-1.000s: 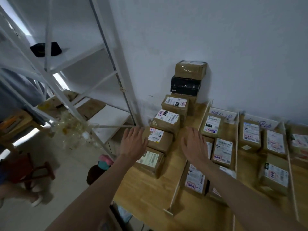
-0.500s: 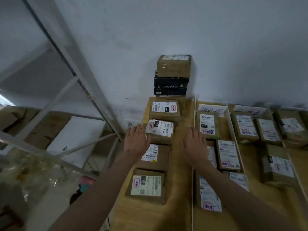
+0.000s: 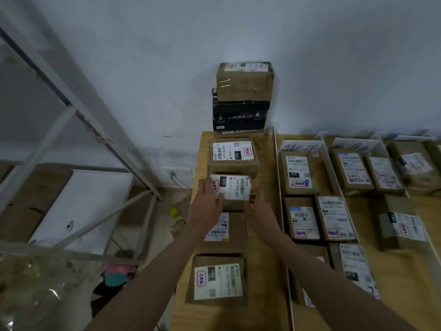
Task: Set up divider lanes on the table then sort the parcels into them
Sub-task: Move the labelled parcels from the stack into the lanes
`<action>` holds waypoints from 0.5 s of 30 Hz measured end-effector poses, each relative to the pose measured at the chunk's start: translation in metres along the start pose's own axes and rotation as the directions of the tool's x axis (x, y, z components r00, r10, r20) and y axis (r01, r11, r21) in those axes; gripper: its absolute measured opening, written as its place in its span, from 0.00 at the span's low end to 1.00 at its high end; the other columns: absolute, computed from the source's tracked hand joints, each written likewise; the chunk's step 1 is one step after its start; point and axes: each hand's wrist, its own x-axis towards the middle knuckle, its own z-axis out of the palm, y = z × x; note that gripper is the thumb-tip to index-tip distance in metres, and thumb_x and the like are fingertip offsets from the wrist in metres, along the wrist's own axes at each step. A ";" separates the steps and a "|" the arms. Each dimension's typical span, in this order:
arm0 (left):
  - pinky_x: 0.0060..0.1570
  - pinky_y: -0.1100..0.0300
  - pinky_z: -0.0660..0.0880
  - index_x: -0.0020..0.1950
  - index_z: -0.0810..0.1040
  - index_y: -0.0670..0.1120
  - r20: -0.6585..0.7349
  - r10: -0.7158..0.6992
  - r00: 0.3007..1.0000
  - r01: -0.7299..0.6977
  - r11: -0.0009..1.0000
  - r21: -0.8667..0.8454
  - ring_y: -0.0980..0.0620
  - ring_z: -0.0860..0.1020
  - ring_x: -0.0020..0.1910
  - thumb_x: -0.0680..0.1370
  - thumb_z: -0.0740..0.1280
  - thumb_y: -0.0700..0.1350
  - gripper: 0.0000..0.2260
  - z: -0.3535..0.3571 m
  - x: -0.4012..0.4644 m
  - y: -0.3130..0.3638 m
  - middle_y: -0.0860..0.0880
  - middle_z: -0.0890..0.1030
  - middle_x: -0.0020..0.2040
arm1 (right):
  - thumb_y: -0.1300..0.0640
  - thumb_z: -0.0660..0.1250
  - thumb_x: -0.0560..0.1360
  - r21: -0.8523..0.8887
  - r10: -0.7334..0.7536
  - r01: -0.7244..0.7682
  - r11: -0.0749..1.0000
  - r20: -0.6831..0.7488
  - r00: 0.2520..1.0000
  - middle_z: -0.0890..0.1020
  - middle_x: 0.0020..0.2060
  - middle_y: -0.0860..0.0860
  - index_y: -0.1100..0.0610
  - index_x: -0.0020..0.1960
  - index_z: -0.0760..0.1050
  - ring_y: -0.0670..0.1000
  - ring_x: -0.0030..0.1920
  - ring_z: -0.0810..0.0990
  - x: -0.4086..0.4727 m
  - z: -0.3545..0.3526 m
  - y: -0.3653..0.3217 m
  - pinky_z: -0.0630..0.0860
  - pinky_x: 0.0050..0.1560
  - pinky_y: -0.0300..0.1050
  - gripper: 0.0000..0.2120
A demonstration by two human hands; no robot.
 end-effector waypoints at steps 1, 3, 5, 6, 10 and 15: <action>0.39 0.60 0.72 0.73 0.62 0.43 -0.013 -0.008 1.000 0.007 0.998 -0.055 0.48 0.77 0.50 0.82 0.60 0.50 0.21 0.001 -0.002 -0.001 0.45 0.70 0.64 | 0.54 0.60 0.82 0.031 0.007 -0.007 0.999 -0.016 1.000 0.80 0.55 0.51 0.52 0.64 0.63 0.53 0.50 0.82 0.000 0.000 -0.002 0.82 0.47 0.58 0.12; 0.36 0.60 0.75 0.72 0.62 0.45 -0.033 -0.019 0.999 0.015 0.995 -0.099 0.50 0.77 0.47 0.82 0.59 0.51 0.20 0.001 -0.006 -0.001 0.46 0.71 0.62 | 0.55 0.60 0.82 0.070 0.029 -0.026 0.997 -0.044 0.999 0.79 0.52 0.50 0.56 0.65 0.64 0.52 0.47 0.82 0.003 -0.001 -0.003 0.82 0.46 0.56 0.13; 0.36 0.54 0.80 0.67 0.66 0.48 -0.027 -0.039 0.999 0.036 0.995 -0.093 0.50 0.79 0.45 0.82 0.58 0.54 0.16 0.002 -0.011 -0.005 0.47 0.75 0.58 | 0.57 0.60 0.82 0.097 0.060 -0.054 0.994 -0.056 0.997 0.79 0.53 0.50 0.58 0.66 0.65 0.49 0.46 0.80 0.008 -0.003 -0.003 0.82 0.43 0.49 0.14; 0.36 0.52 0.80 0.64 0.67 0.49 -0.008 -0.061 0.998 0.060 0.994 -0.088 0.51 0.80 0.43 0.82 0.57 0.55 0.14 0.003 -0.013 -0.008 0.48 0.77 0.55 | 0.57 0.61 0.82 0.109 0.073 -0.066 0.992 -0.062 0.995 0.79 0.54 0.51 0.58 0.66 0.65 0.49 0.47 0.80 0.012 -0.004 -0.002 0.81 0.41 0.44 0.14; 0.34 0.55 0.80 0.53 0.70 0.49 0.026 -0.116 0.993 0.117 0.992 -0.051 0.56 0.79 0.39 0.82 0.58 0.56 0.11 0.000 -0.018 -0.016 0.51 0.78 0.47 | 0.61 0.62 0.81 0.185 0.086 -0.069 0.980 -0.087 0.992 0.78 0.58 0.52 0.58 0.68 0.65 0.51 0.53 0.81 0.019 -0.004 -0.003 0.79 0.43 0.40 0.17; 0.42 0.57 0.77 0.55 0.74 0.45 0.085 -0.134 0.987 0.141 0.987 -0.082 0.51 0.79 0.46 0.83 0.59 0.54 0.13 0.002 -0.007 -0.022 0.49 0.77 0.52 | 0.58 0.65 0.80 0.406 0.388 -0.337 0.849 -0.045 0.921 0.75 0.63 0.58 0.61 0.73 0.59 0.53 0.56 0.78 0.010 0.007 -0.008 0.77 0.45 0.41 0.25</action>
